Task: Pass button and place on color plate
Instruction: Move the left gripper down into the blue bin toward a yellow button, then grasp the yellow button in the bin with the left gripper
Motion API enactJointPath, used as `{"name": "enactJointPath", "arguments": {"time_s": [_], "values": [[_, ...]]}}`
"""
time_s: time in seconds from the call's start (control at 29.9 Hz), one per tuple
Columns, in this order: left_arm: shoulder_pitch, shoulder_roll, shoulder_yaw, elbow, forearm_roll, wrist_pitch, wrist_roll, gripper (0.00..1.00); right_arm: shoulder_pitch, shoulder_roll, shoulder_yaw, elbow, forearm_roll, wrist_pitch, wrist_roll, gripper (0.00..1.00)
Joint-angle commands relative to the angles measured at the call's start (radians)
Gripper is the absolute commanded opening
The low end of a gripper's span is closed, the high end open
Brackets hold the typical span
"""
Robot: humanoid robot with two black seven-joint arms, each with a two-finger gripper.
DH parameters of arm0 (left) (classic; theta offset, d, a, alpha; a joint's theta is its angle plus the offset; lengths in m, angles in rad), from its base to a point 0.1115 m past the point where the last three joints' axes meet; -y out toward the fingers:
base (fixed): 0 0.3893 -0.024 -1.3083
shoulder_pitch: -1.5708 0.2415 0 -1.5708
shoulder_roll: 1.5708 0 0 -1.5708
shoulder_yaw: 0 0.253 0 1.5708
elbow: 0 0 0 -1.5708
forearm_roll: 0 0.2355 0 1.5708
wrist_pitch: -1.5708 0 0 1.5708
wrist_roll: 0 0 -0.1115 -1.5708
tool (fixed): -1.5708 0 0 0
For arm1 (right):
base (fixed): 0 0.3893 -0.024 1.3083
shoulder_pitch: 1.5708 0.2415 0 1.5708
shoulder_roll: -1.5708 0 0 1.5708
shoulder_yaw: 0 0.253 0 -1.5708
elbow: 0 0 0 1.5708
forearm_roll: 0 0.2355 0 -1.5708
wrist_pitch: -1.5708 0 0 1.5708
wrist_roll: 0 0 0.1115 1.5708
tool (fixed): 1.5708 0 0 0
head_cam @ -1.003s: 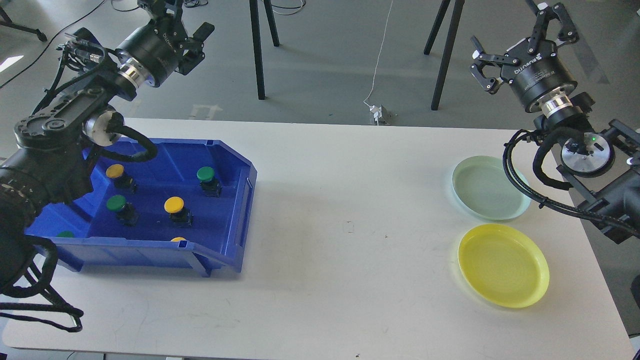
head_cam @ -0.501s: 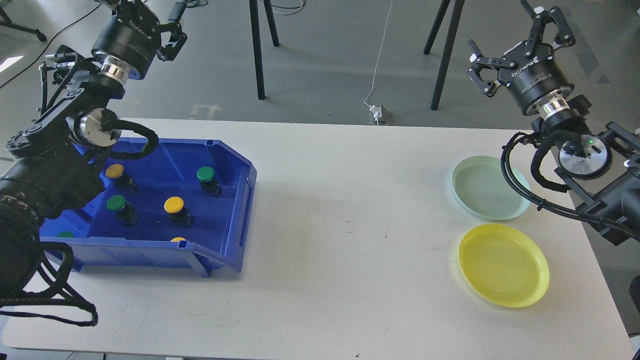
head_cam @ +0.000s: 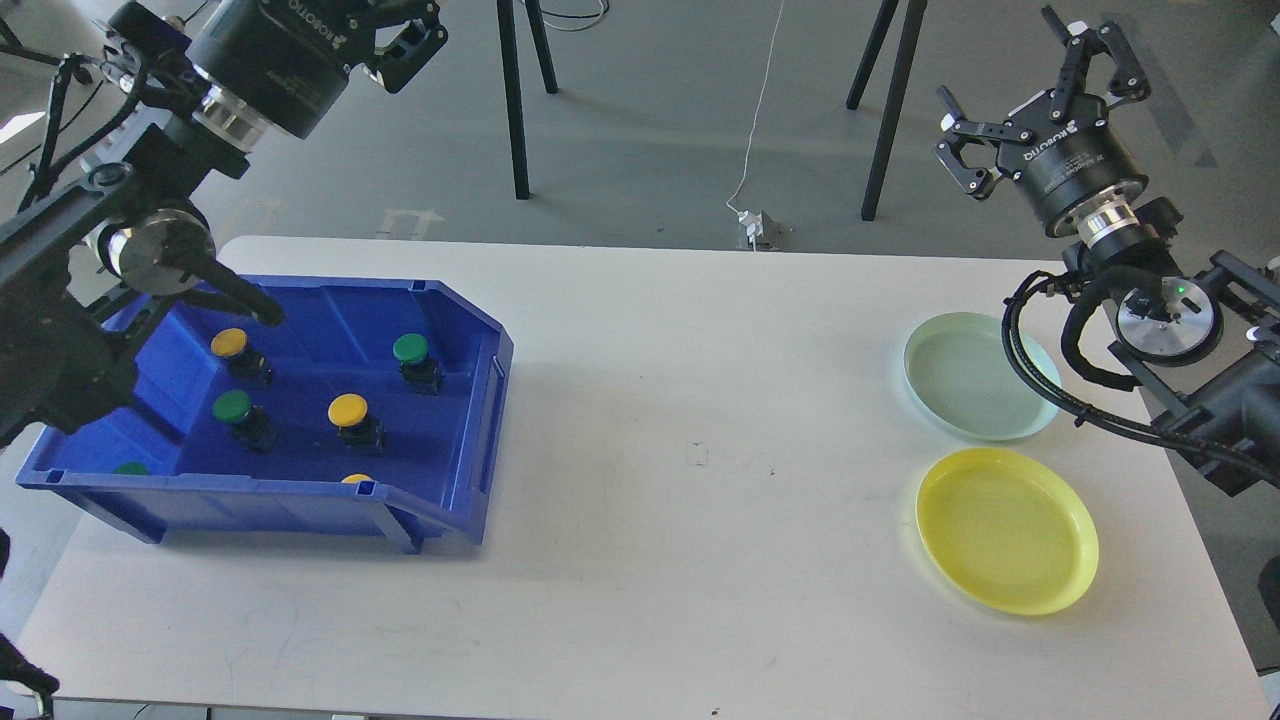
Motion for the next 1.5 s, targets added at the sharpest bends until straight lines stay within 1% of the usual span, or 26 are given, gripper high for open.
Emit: {"name": "enactJointPath", "arguments": {"time_s": [0.0, 0.07, 0.17, 0.23, 0.27, 0.5, 0.67, 0.74, 1.24, 1.47], "values": [[-0.147, 0.143, 0.311, -0.082, 0.278, 0.006, 0.0, 0.97, -0.002, 0.0, -0.003, -0.003, -0.002, 0.0, 0.0, 0.99], [-0.254, 0.206, 0.519, -0.091, 0.454, 0.081, 0.0, 0.95, -0.003, 0.0, -0.009, -0.003, -0.002, 0.0, 0.0, 0.99], [-0.381, 0.225, 0.754, -0.083, 0.7, 0.127, 0.0, 0.95, -0.014, 0.001, -0.011, -0.003, 0.0, 0.0, 0.0, 0.99], [-0.415, 0.225, 0.829, -0.074, 0.795, 0.13, 0.0, 0.95, -0.018, 0.001, -0.011, -0.001, -0.002, 0.0, 0.0, 0.99], [-0.416, 0.225, 0.846, -0.062, 0.829, 0.127, 0.0, 0.95, -0.018, 0.001, -0.011, -0.001, 0.0, 0.0, 0.0, 0.99], [-0.371, 0.186, 0.917, 0.048, 0.996, 0.123, 0.0, 0.95, -0.037, -0.002, -0.003, -0.001, 0.0, 0.0, 0.0, 0.99], [-0.287, 0.097, 0.925, 0.209, 1.048, 0.124, 0.0, 0.95, -0.048, -0.003, -0.001, -0.001, 0.0, 0.0, 0.0, 0.99], [-0.264, 0.07, 0.925, 0.248, 1.056, 0.124, 0.0, 0.95, -0.049, -0.003, -0.003, -0.001, 0.0, 0.0, 0.0, 0.99], [-0.216, 0.056, 0.925, 0.283, 1.056, 0.124, 0.0, 0.93, -0.071, -0.003, 0.0, 0.002, 0.0, 0.0, 0.0, 0.99], [-0.172, -0.004, 0.923, 0.331, 1.056, 0.127, 0.0, 0.9, -0.077, -0.002, 0.002, 0.003, 0.0, 0.0, 0.0, 0.99]]}}
